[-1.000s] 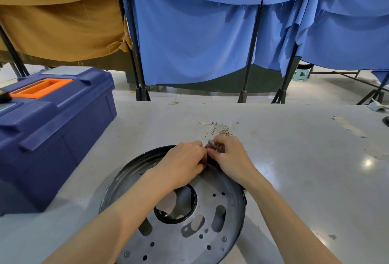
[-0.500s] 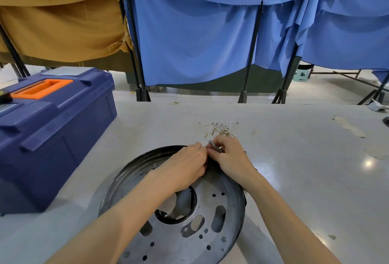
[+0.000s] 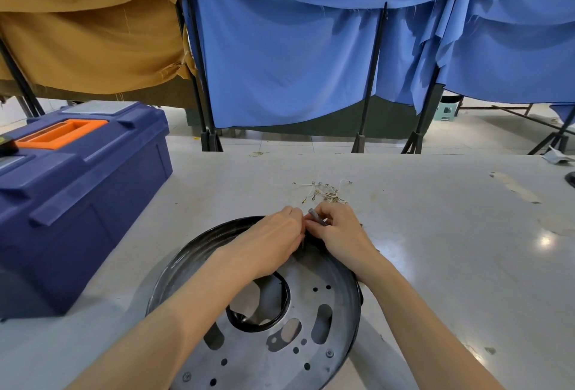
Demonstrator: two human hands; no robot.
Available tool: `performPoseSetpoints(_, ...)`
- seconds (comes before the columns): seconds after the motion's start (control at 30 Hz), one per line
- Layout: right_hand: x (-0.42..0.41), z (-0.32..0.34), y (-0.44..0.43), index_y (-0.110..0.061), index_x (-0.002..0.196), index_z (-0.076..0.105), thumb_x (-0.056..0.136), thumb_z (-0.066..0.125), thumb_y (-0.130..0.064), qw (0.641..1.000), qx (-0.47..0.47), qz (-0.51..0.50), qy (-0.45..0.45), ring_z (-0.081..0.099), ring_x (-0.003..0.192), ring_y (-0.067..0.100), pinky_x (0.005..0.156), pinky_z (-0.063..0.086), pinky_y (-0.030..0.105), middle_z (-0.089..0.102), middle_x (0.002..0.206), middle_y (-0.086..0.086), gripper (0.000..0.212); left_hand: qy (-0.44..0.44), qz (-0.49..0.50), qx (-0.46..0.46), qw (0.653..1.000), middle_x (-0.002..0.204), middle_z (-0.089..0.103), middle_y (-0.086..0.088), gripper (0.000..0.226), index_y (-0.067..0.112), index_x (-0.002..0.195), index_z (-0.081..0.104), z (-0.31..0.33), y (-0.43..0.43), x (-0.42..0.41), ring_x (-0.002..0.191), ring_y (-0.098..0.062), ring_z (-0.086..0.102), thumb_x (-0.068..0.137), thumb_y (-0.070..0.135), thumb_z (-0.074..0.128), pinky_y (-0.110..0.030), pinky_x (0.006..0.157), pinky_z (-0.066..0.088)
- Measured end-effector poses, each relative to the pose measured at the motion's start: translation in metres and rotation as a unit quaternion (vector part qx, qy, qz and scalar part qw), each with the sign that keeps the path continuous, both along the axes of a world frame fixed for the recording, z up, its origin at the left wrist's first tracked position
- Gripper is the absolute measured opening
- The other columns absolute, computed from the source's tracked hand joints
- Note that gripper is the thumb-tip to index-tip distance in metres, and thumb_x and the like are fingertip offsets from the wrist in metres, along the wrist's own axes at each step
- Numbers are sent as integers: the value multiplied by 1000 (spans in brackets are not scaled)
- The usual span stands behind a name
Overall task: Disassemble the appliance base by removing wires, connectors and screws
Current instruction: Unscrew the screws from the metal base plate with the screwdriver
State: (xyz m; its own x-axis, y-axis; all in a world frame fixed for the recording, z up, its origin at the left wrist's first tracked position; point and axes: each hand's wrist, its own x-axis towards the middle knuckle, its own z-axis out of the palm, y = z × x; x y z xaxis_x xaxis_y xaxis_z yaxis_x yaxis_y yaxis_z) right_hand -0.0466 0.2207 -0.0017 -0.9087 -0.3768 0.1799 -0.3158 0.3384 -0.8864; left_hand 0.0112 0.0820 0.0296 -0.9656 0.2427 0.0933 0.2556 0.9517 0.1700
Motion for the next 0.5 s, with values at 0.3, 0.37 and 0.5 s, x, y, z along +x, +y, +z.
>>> performPoseSetpoints(0.3, 3, 11, 10, -5, 72, 66, 91, 65, -19, 999, -33, 19, -2, 48, 63, 11, 66, 40, 29, 59, 70, 16, 23, 12, 15, 98, 995, 107, 48, 1, 7, 20, 98, 45, 18, -8, -2, 92, -19, 53, 102, 25, 42, -34, 83, 44)
performPoseSetpoints(0.37, 5, 18, 13, -6, 80, 72, 87, 70, -20, 998, -52, 39, 8, 54, 65, 9, 65, 44, 22, 67, 79, 18, 16, 29, 17, 122, 992, 102, 46, 4, 7, 22, 96, 44, 23, -9, -2, 91, -19, 52, 102, 24, 42, -33, 82, 44)
performPoseSetpoints(0.5, 8, 27, 16, -3, 78, 73, 84, 74, -14, 995, -70, 77, 0, 58, 63, 11, 63, 46, 21, 69, 68, 10, 12, 57, 14, 157, 986, 99, 47, 7, 6, 22, 96, 45, 28, -6, -4, 87, -15, 51, 101, 24, 43, -27, 76, 42)
